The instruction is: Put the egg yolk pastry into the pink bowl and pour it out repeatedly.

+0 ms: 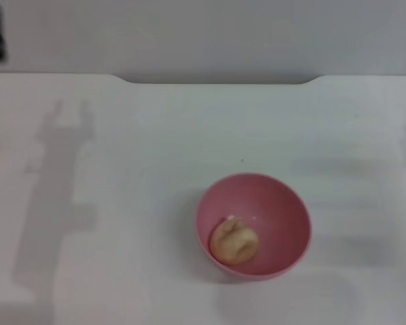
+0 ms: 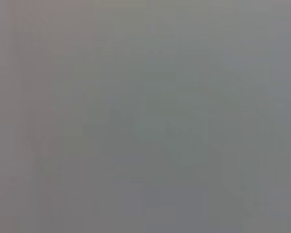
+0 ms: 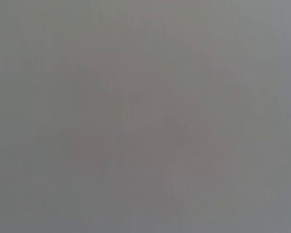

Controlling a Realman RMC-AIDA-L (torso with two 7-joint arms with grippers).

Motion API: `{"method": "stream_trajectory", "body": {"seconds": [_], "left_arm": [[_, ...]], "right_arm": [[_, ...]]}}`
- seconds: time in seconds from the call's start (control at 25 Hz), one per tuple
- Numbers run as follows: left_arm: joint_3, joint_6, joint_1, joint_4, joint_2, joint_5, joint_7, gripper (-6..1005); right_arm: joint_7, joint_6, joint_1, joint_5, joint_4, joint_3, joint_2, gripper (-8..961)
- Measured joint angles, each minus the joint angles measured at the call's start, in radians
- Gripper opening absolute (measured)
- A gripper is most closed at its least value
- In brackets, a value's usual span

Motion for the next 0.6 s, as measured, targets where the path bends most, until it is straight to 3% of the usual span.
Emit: {"method": "stream_trajectory", "body": {"seconds": [0.08,0.2,0.36,0.6], "left_arm": [[-0.003,-0.033,0.019,-0.041,0.002,0.101,-0.192,493],[-0.007,-0.092,0.044,-0.049,0.005,0.180,-0.319,513],[-0.008,-0.218,0.067,-0.032,-0.002,0.200,-0.330,541],[-0.027,-0.240,0.070,-0.034,-0.004,0.191,-0.322,780]], "right_arm": [[0.001,0.003,0.000,0.000,0.001,0.000,-0.001,527],[0.006,0.017,0.002,-0.005,0.002,-0.001,-0.002,527],[0.074,0.090,0.008,-0.012,-0.004,-0.011,-0.006,527],[0.103,0.123,0.002,-0.015,-0.013,-0.002,-0.006,527]]}}
